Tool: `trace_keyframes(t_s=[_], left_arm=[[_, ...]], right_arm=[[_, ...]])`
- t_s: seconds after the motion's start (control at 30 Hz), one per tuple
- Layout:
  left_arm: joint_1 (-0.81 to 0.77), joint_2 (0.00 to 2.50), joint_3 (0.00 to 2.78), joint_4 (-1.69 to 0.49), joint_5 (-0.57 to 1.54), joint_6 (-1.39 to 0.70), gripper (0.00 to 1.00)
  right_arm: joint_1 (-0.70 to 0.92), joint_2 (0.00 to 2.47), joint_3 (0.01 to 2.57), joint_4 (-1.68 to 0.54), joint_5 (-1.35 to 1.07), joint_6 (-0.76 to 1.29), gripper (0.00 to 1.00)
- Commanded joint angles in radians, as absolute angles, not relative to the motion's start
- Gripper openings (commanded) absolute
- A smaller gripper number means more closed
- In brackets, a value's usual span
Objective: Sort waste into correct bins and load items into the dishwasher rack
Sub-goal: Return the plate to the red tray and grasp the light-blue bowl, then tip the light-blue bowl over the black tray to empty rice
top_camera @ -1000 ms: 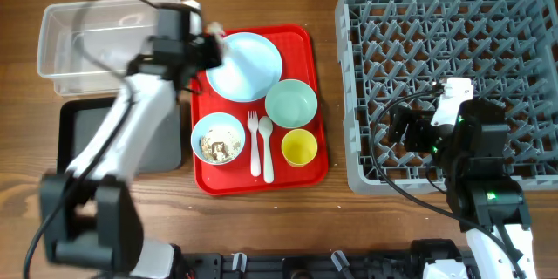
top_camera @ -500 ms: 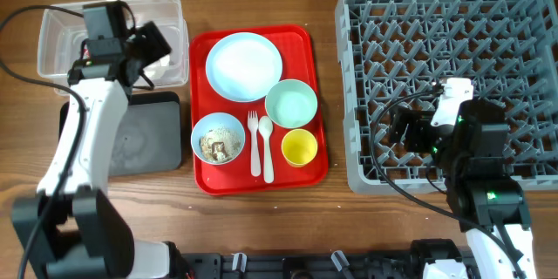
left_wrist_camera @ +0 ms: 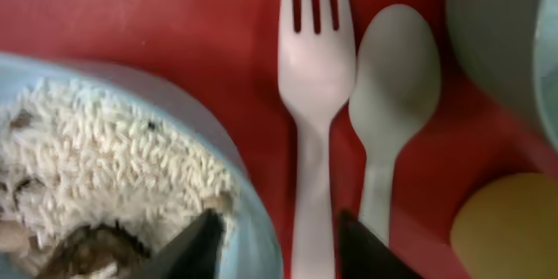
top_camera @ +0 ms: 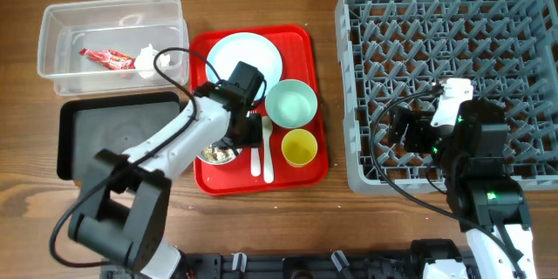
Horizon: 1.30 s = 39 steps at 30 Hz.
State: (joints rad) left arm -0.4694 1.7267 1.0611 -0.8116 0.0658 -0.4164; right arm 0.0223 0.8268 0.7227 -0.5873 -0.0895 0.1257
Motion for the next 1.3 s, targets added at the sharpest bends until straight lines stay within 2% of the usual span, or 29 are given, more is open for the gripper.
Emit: trace_keyframes(t_s=[0.0,0.07,0.17,0.23,0.43,0.6,0.77,0.93,1.0,1.17,1.27], left_arm=[[-0.471,1.753,1.056,-0.796,0.055,-0.428,0.33],[-0.471,1.753,1.056,-0.795,0.055,-0.428,0.22],[-0.471,1.753,1.056,-0.785,0.054,-0.427,0.17],[-0.471,1.753,1.056,-0.777,0.054,-0.428,0.04],[-0.459,1.719,1.120,-0.844,0.051,-0.423,0.04],[-0.349,1.586,1.244,-0.971,0.079,-0.317,0.04],[-0.066,1.539,1.246,-0.978,0.321,-0.175,0.04],[0.270,1.573,1.240,-0.981,0.677,0.015,0.04],[0.417,1.637,1.223,-0.987,0.904,0.108,0.04],[0.608,1.795,1.201,-1.018,1.198,0.131,0.04],[0.665,1.864,1.201,-1.065,1.299,0.127,0.04]], right_arm=[[0.017,0.827,0.748,-0.585,-0.107,0.108,1.00],[0.017,0.827,0.748,-0.585,-0.106,0.108,1.00],[0.017,0.827,0.748,-0.585,-0.106,0.108,1.00],[0.017,0.827,0.748,-0.585,-0.106,0.107,1.00],[0.017,0.827,0.748,-0.586,-0.106,0.107,1.00],[0.017,0.827,0.748,-0.586,-0.106,0.107,1.00],[0.017,0.827,0.748,-0.587,-0.106,0.107,1.00],[0.017,0.827,0.748,-0.588,-0.106,0.107,1.00],[0.017,0.827,0.748,-0.588,-0.106,0.107,1.00],[0.017,0.827,0.748,-0.588,-0.106,0.107,1.00],[0.017,0.827,0.748,-0.588,-0.106,0.106,1.00]])
